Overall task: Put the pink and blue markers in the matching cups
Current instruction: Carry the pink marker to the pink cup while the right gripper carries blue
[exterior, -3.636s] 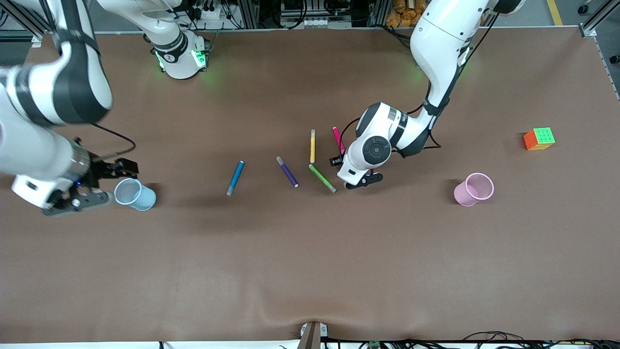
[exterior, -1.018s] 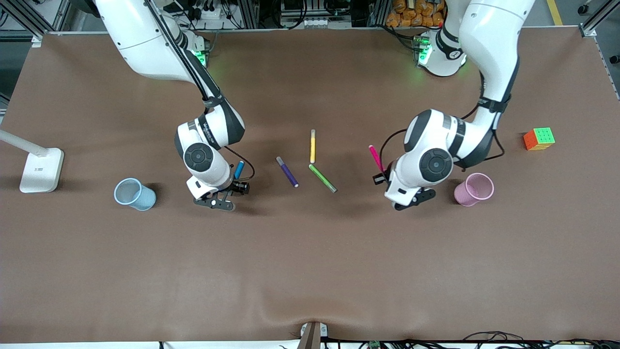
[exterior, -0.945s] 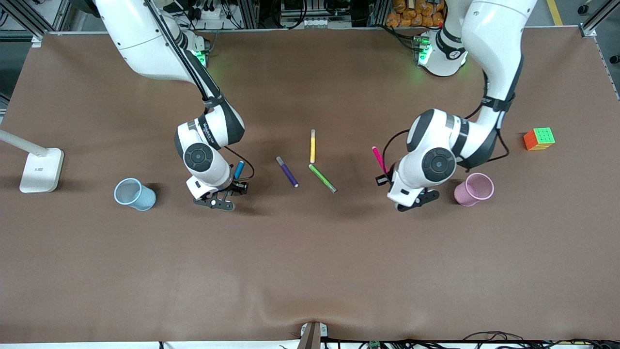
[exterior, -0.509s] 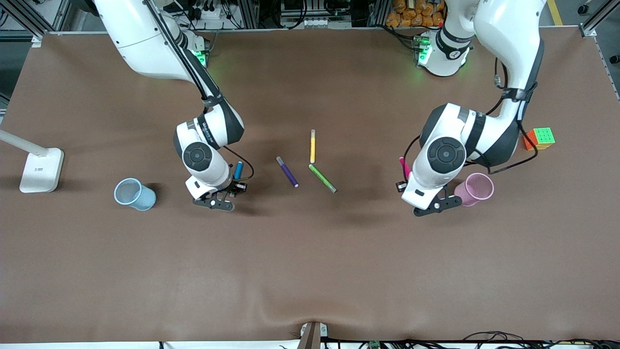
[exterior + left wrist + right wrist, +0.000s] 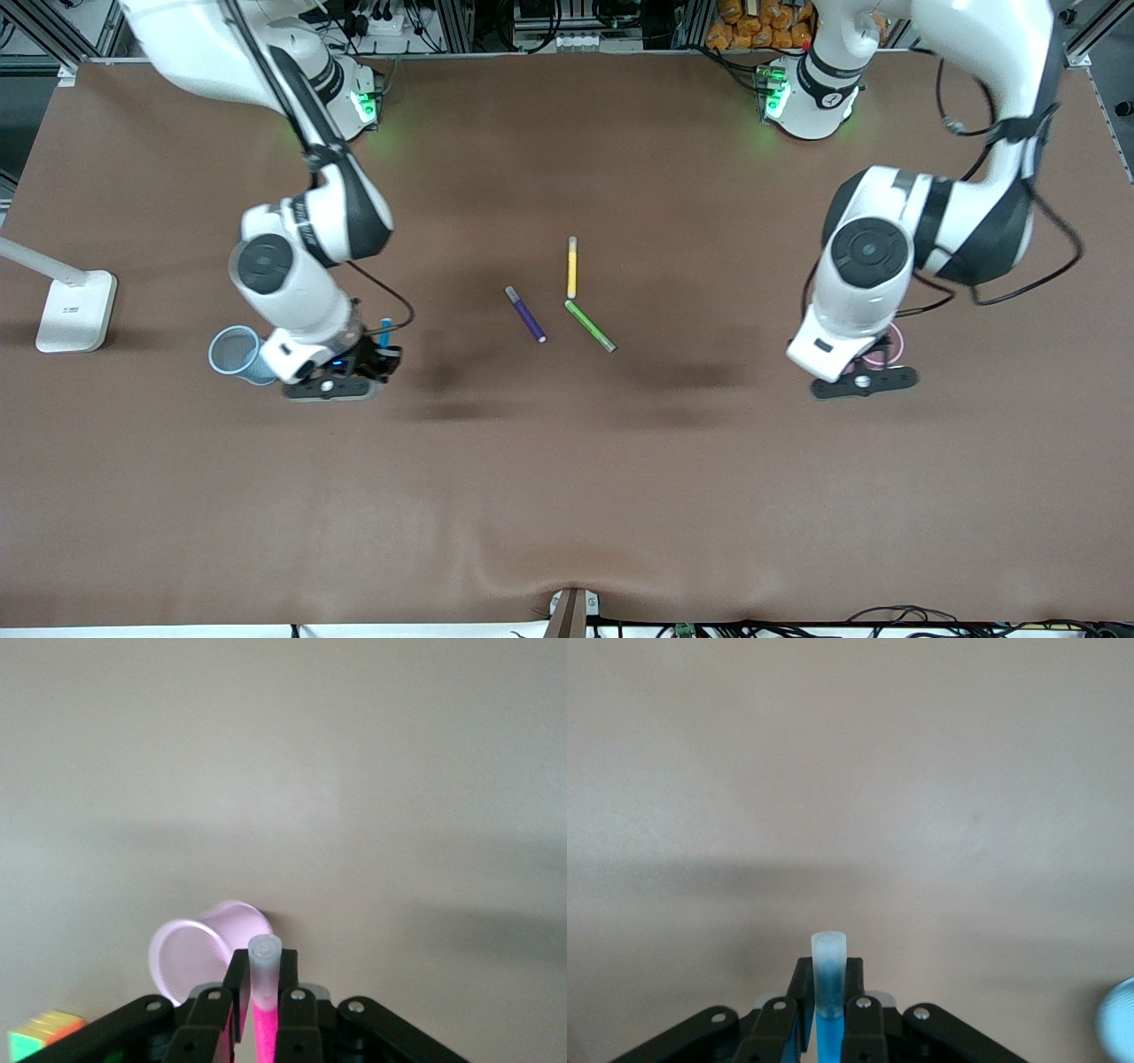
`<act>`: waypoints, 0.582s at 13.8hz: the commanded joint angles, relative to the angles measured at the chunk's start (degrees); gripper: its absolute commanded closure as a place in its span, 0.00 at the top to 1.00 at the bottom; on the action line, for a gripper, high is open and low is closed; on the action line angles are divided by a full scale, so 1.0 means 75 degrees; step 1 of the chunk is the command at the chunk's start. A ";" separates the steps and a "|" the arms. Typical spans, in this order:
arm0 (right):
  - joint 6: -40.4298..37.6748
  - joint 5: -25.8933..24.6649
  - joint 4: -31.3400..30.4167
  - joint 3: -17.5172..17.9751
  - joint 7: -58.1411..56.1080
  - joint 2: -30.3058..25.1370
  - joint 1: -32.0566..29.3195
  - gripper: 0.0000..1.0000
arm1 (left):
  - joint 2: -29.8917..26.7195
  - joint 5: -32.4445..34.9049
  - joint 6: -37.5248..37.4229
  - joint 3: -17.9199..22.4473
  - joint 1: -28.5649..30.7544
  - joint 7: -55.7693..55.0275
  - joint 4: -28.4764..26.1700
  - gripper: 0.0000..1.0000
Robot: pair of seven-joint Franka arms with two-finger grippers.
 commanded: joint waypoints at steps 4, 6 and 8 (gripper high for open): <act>-0.0617 0.0007 0.0201 0.0162 -0.2064 -0.0608 -0.0860 0.00 | -0.0889 0.1651 0.2075 -0.0095 0.0708 0.0099 -0.1857 0.00; -0.1084 0.0030 0.0435 0.0138 -0.2589 -0.0818 -0.1128 0.00 | -0.0949 0.2411 0.3345 -0.0107 0.1282 0.0087 -0.2364 0.00; -0.1542 0.0670 0.0565 0.0150 -0.3932 -0.1064 -0.1598 0.00 | -0.0995 0.2497 0.3501 -0.0119 0.1367 0.0052 -0.2435 0.00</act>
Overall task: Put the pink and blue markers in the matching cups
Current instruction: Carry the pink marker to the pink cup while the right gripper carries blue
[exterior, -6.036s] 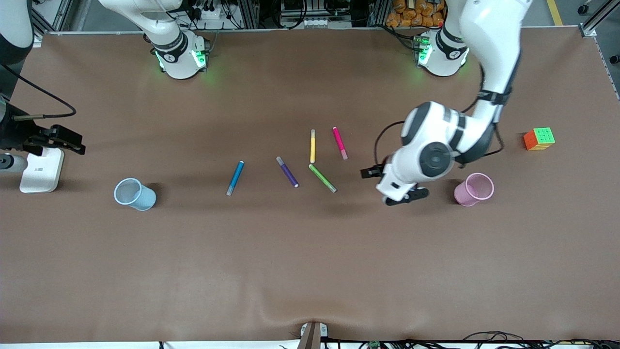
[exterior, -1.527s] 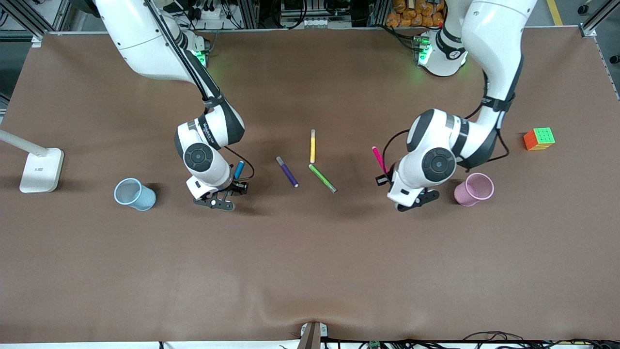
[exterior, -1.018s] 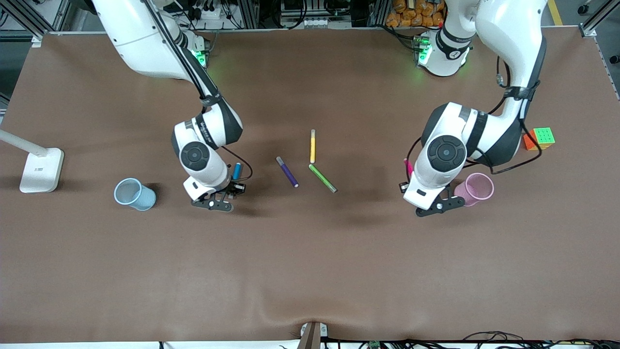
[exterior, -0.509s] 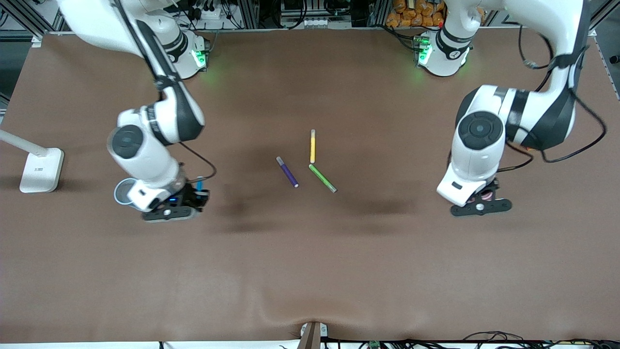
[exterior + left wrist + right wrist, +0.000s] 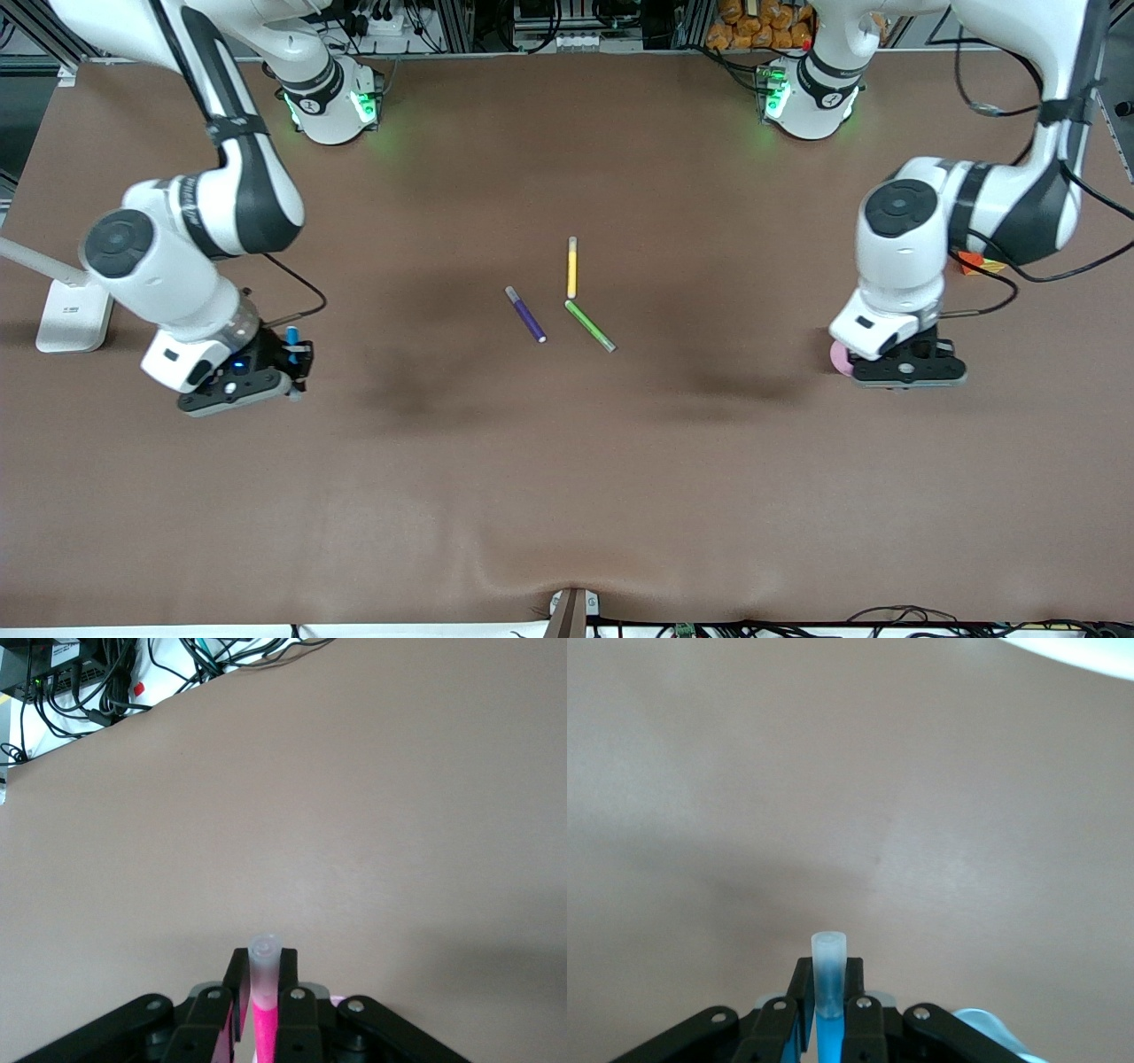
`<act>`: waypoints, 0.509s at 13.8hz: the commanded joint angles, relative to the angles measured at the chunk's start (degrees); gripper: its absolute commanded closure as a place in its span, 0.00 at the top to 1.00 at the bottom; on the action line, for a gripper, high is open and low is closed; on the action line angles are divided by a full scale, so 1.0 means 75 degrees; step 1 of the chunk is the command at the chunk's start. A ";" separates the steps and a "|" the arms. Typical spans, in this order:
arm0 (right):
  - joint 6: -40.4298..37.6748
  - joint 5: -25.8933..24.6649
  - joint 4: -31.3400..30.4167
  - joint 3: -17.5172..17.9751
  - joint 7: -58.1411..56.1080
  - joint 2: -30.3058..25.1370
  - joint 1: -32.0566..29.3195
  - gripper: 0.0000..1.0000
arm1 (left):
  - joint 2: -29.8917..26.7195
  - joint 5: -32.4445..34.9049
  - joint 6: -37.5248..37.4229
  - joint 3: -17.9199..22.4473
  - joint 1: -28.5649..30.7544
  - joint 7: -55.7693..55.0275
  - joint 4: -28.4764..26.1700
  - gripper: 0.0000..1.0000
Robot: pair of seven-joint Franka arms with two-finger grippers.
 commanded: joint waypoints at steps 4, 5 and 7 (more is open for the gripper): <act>-0.0810 0.1229 0.0061 0.0127 -0.2623 -0.0425 -0.1027 0.00 | -0.0424 0.0255 0.0735 -0.0119 0.0125 -0.0120 -0.0679 0.00; -0.0810 0.1229 0.0061 0.0139 -0.2623 -0.0413 -0.1027 0.00 | -0.0517 0.0255 0.0830 -0.0119 0.0137 -0.0120 -0.0843 0.00; -0.0741 0.1264 0.0050 0.0139 -0.3321 -0.0402 -0.1096 0.00 | -0.0728 0.0267 0.1005 -0.0107 0.0160 -0.0260 -0.1288 0.00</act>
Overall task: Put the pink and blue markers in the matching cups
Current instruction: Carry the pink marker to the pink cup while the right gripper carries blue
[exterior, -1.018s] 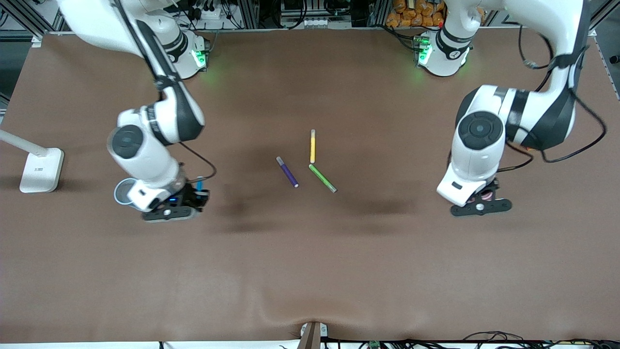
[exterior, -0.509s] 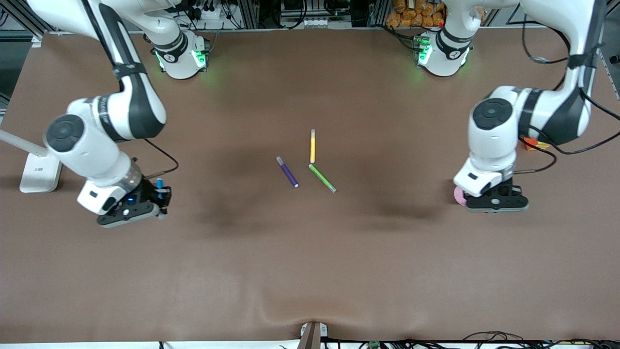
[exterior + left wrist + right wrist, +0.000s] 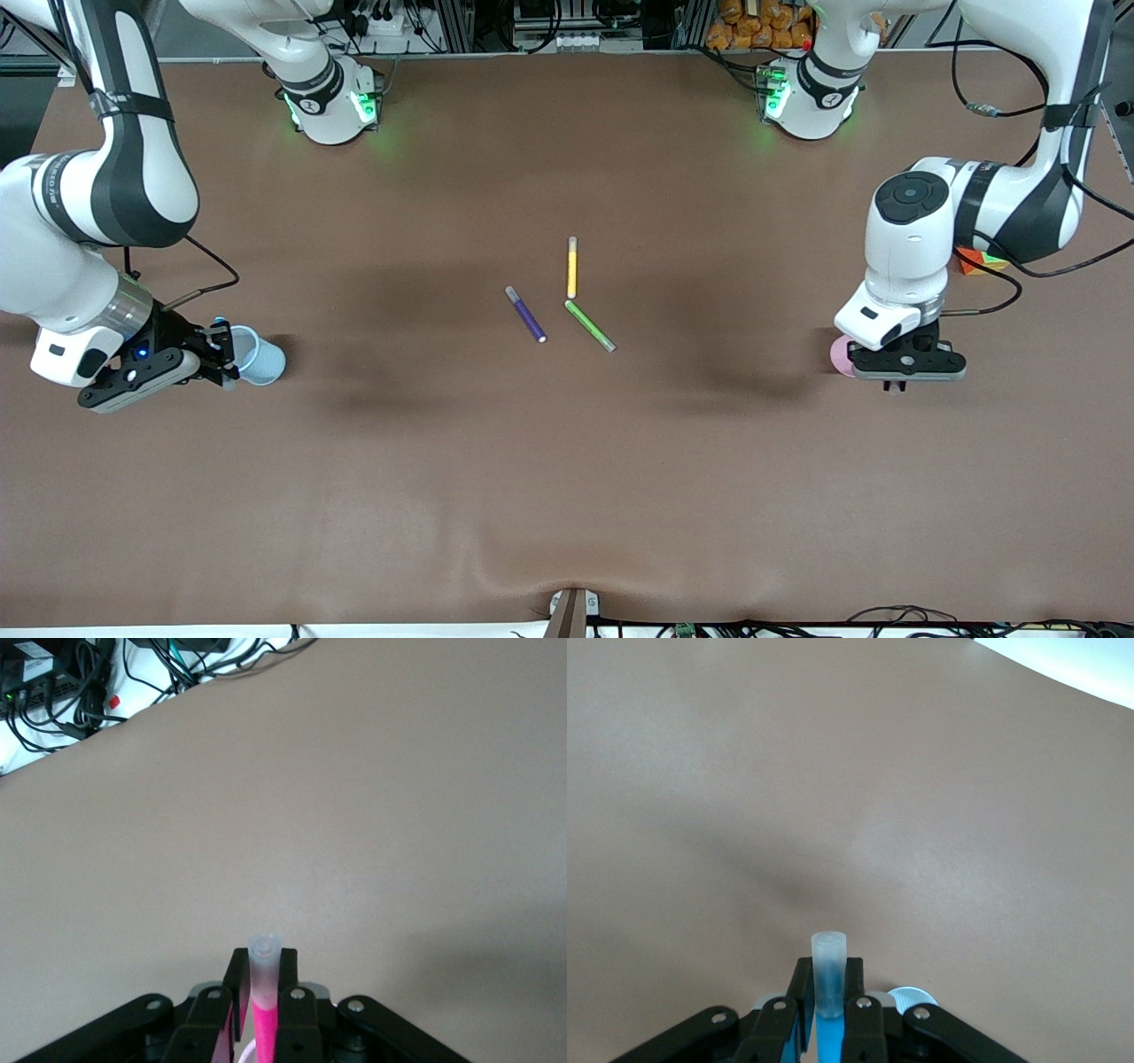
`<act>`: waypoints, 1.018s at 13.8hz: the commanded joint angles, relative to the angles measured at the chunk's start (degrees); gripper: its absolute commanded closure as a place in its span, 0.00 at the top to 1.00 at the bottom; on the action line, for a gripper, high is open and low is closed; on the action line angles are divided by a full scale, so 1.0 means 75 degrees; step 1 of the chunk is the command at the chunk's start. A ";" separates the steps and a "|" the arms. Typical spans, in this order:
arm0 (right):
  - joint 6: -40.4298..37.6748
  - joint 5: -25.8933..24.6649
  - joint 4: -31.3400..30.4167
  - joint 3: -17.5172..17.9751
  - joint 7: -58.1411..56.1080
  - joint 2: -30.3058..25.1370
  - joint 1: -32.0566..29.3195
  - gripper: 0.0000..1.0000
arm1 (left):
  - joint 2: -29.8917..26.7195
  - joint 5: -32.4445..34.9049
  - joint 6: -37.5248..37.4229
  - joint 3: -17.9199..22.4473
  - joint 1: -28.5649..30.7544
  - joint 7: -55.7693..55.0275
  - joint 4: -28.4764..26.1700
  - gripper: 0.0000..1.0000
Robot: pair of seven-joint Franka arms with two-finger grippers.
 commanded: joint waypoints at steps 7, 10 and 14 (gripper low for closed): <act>0.0109 0.2554 -0.0595 0.0087 -0.5139 0.0019 -0.0833 0.00 | -0.0478 0.0380 0.1113 0.0015 0.0466 -0.0339 -0.1262 0.00; 0.0039 0.3167 -0.0666 0.0087 -0.6312 0.0066 -0.1148 0.00 | -0.0384 0.0498 0.1418 0.0027 0.0595 -0.0339 -0.1309 0.00; -0.0078 0.4324 -0.1122 0.0087 -0.8373 0.0089 -0.1582 0.00 | -0.0360 0.0510 0.1430 0.0015 0.0643 -0.0339 -0.1356 0.17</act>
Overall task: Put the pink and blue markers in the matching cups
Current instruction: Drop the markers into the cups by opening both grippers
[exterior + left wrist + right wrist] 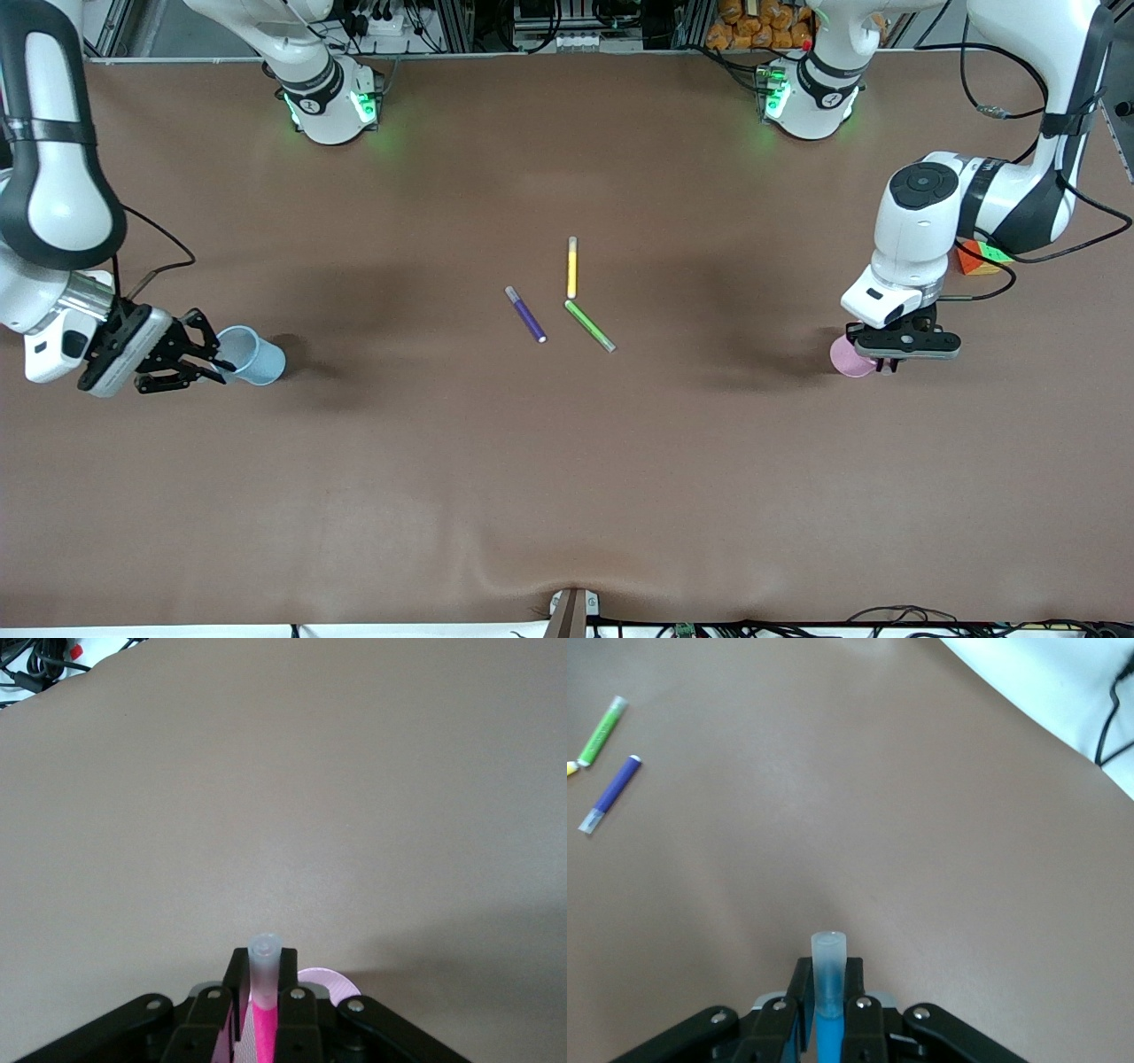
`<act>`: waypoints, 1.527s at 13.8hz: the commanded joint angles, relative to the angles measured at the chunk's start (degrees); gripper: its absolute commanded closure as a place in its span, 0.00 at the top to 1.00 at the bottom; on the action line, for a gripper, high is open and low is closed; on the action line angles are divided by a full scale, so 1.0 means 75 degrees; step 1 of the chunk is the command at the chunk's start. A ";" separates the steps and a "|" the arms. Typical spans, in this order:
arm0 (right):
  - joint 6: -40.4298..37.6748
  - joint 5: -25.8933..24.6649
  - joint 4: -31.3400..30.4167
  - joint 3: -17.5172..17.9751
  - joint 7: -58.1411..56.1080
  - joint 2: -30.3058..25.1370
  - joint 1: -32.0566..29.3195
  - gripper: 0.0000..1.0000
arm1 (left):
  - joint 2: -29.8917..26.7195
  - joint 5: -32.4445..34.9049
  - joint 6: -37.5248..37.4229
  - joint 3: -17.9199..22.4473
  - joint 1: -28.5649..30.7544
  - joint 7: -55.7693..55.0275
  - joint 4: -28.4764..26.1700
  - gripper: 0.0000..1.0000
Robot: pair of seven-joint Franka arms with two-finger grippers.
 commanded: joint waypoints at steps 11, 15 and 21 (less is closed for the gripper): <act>-0.0964 0.1473 -0.0426 0.0107 -0.2938 0.0634 -0.1027 0.61 | -0.0206 0.0108 0.0061 -0.0110 0.0019 -0.0088 0.0199 1.00; -0.1175 0.1380 -0.0345 0.0095 -0.2728 0.0587 -0.0969 1.00 | -0.0160 -0.1047 -0.0920 -0.0519 -0.0004 -0.0065 0.0807 1.00; -0.1210 -0.0925 0.0171 0.0154 0.0723 -0.0126 -0.0455 1.00 | 0.0226 -0.3311 -0.5100 -0.1423 -0.0063 0.0296 0.3499 1.00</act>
